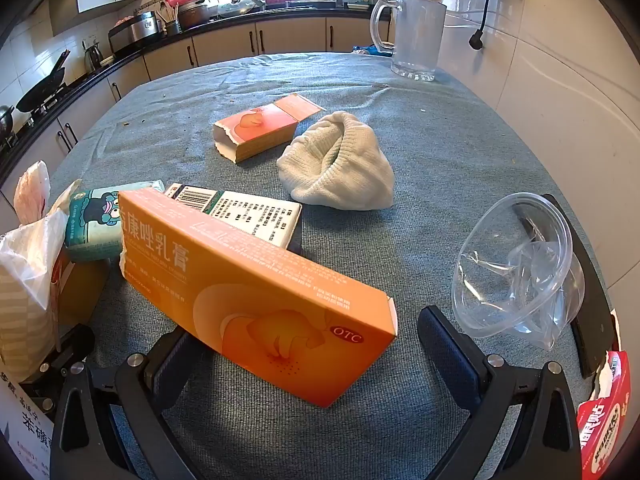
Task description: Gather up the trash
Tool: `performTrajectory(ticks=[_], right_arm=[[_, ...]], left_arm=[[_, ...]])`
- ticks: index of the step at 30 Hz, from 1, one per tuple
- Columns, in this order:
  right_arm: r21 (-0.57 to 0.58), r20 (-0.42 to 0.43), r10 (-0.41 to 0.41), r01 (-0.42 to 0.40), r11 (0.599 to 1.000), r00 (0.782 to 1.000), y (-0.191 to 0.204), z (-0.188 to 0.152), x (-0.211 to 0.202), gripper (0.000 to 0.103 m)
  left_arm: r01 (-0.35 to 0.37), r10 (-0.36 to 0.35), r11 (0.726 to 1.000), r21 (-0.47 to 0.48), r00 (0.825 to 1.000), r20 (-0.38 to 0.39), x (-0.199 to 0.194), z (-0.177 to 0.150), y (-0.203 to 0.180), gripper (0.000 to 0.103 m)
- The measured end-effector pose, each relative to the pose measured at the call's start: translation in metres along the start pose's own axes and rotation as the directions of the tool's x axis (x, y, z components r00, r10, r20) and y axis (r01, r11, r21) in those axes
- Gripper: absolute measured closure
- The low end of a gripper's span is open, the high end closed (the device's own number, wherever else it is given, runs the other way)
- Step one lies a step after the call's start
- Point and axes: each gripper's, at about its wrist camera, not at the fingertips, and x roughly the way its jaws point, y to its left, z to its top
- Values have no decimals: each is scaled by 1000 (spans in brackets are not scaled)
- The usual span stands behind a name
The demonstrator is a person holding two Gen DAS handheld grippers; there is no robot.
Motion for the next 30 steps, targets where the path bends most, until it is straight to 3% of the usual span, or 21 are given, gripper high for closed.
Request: performTrajectory(ticks=[7,12,20,23,27,30], right_arm=[[-25,-36,-6,5,1000,999,-1,1,-1,0],[-22,11,-28,28,999,1000,-10,-7,-29,0],[-29,131,-77,81,996,988,-18,-24,-89,0],[-36,228,-114,125,991,967,-13,-36,-124,0],[-26,383,-146,169,985,912,2,-59,-174,0],[-14,435,-106,124,992,894,8,-75,-194,0]], left_arm=[[-2,2,1000,7,1000,1,-6,-4,3,0],[-39,39,999,-2,994,100,-32,-15,15,0],[-79,85,996,-34,960,266,-88,-35,26,0],[-97,105,994,-40,938,331,-109,-49,27,0],[-134,146,989,-56,909,392,-135,-67,25,0],[-136,160,987,-89,897,412,-148,-84,31,0]])
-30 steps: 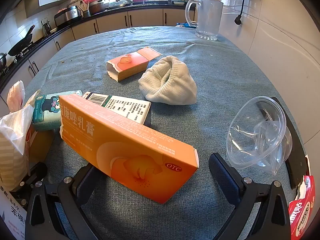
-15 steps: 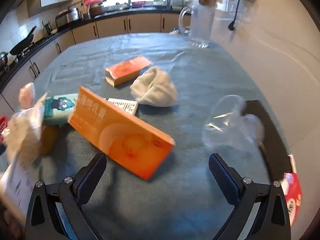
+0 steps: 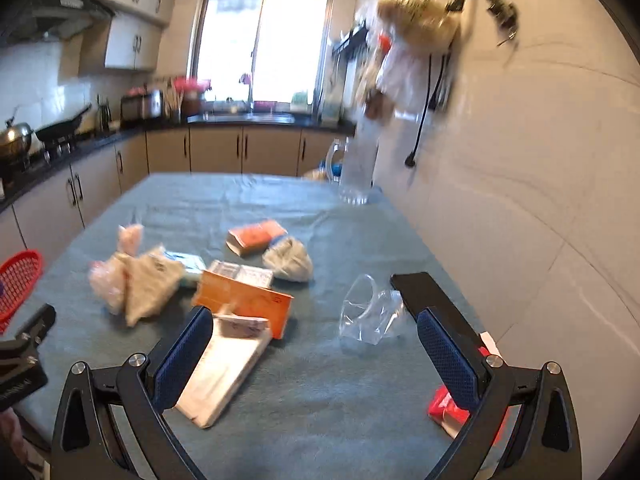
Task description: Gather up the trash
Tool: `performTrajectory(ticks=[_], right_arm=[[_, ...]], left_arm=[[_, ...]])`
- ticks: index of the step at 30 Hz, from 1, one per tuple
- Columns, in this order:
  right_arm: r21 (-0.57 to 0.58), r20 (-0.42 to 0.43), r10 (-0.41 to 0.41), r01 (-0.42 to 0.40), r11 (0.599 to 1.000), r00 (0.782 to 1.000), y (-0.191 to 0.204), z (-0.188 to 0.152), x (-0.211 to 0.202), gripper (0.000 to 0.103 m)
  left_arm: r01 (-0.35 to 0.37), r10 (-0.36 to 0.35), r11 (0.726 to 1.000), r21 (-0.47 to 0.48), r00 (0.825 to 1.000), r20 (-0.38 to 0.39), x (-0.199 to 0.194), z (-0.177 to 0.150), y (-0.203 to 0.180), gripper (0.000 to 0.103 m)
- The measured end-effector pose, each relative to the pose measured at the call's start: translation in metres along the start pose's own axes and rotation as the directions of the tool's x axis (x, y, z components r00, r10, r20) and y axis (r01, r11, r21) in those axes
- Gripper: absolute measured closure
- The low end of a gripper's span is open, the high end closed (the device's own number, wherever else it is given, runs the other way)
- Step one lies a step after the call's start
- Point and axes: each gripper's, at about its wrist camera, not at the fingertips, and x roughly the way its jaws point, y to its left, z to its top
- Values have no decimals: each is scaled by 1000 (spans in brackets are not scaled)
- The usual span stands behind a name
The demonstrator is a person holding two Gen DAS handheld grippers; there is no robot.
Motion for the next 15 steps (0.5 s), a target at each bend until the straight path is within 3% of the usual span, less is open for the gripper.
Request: performTrajectory(ticks=[3,11,15], right_arm=[[23,20,63,-64,998,998,6,-12,-14,0],[29,-31,205,-204,979,978,26,-41,-26,0],[-23,0,189,-189,982,982,36,-47,-47,0]], left_arm=[[-37,38,999,-28,999,23,-16,-12,9,0],[-80,81,995,-52,997,17,-43,-44,22,0],[-99,100,994,-55,995,17,-53,-52,22,0]])
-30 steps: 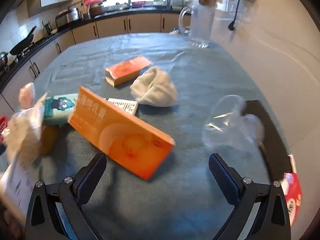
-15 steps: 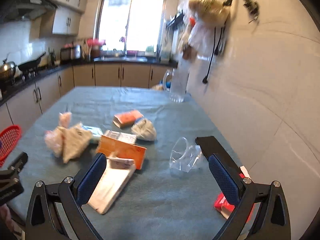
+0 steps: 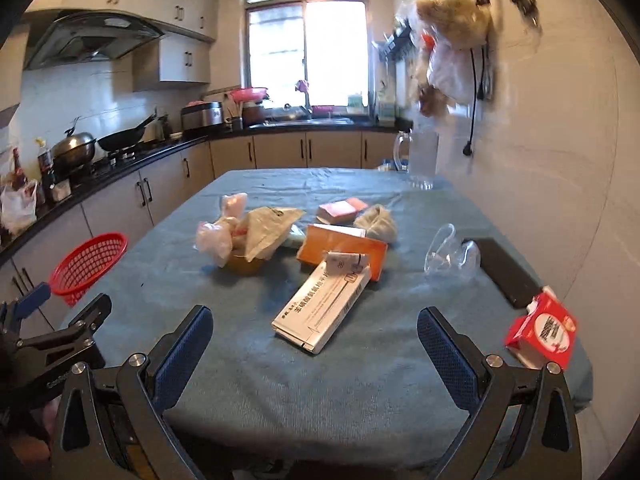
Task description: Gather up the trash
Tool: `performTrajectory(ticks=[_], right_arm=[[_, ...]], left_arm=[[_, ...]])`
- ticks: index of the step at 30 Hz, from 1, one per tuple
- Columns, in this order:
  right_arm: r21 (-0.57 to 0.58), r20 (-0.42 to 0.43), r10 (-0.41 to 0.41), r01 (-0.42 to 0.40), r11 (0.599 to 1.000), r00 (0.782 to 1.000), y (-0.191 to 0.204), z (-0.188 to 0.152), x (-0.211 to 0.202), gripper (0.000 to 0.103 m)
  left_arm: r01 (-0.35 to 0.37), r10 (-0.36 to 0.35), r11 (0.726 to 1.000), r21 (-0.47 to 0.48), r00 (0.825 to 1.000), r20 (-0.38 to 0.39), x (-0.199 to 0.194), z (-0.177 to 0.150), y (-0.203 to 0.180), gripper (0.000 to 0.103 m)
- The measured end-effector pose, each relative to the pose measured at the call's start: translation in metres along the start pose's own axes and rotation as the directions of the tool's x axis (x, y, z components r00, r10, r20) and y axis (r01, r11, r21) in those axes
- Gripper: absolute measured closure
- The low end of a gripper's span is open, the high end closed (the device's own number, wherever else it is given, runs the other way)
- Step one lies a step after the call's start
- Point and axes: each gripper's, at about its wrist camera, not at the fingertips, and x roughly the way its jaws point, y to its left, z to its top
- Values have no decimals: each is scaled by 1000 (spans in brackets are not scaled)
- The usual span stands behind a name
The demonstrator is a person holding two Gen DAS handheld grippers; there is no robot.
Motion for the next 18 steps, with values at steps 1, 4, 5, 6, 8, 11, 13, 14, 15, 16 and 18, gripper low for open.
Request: performTrajectory(ticks=[1,4,5,6,8,11,13,14,15,16,18], right_arm=[[-11,11,2,-2,1000,1000,3,0,-4,0],[-34,37,0,2,999,999,9,-1,-15,0],[-35,41,0,2,999,999,10,-1,-16,0],[-30,43,8,-7,1000,999,10,-1,-16,0],[-18,44,13,-12,1000,999,11,-1,-16,0],[-24,43,9,-8,1000,999,15,-2,-14,0],[-26,44,9,-8,1000,999,17,-4,-13,0],[-31,43,7,-5,1000,999,19,-5,-13,0],[-36,40,4,-2,999,999,20,-5,-12,0],[-38,38,4,-2,999,999,21,-6,-12,0],[-39,35,8,-6,999,999,22,-7,-12,0]], left_arm=[[2,-2,1000,-4,1000,3,0,2,7,0],[-3,3,1000,-20,1000,24,-10,-1,13,0],[-1,2,1000,-23,1000,29,-12,-1,15,0],[-8,9,1000,-23,999,35,-14,-2,17,0],[-16,17,999,-29,999,44,-16,-5,21,0],[-25,26,999,-38,999,33,-12,-7,26,0],[-21,22,999,-44,1000,23,-10,-9,27,0],[-19,20,999,-44,1000,19,-9,-10,27,0],[-18,19,999,-45,1000,18,-9,-11,28,0],[-17,17,999,-46,1000,18,-9,-12,28,0],[-16,17,999,-38,1000,17,-9,-13,27,0]])
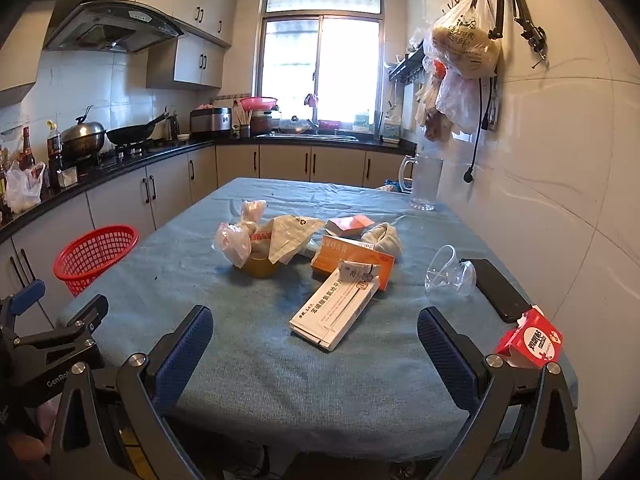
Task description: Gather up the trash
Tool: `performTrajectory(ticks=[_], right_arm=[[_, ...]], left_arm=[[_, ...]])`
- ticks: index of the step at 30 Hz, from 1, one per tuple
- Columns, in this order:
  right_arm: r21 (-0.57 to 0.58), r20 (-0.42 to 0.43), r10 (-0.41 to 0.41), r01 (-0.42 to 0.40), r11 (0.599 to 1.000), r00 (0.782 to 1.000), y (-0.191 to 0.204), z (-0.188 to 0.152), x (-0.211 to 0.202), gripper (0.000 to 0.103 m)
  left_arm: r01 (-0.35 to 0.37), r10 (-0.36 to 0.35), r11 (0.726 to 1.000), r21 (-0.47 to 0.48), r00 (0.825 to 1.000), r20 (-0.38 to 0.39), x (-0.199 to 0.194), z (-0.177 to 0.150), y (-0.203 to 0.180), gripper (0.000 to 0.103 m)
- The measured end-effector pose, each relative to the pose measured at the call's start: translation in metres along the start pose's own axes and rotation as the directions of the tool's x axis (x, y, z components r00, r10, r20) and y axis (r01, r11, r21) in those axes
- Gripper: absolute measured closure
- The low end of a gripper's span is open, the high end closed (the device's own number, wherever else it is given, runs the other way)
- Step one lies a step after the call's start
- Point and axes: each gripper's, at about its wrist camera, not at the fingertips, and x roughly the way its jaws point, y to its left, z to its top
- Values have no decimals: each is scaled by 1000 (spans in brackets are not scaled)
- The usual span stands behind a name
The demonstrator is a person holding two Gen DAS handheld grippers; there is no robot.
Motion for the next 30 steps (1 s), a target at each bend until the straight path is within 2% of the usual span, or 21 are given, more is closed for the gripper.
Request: performTrajectory(ticks=[13,30], right_arm=[[11,-28,7,-7,1000,1000,-3,-3,7,0],[-20,-20,7,-7,1000,1000,5,-7,7,0]], left_arm=[[14,-13,1000,22,1000,-25,6,-5,-4,0],[17,-17,1000,19,1000,-14,5,-6,-5,0]])
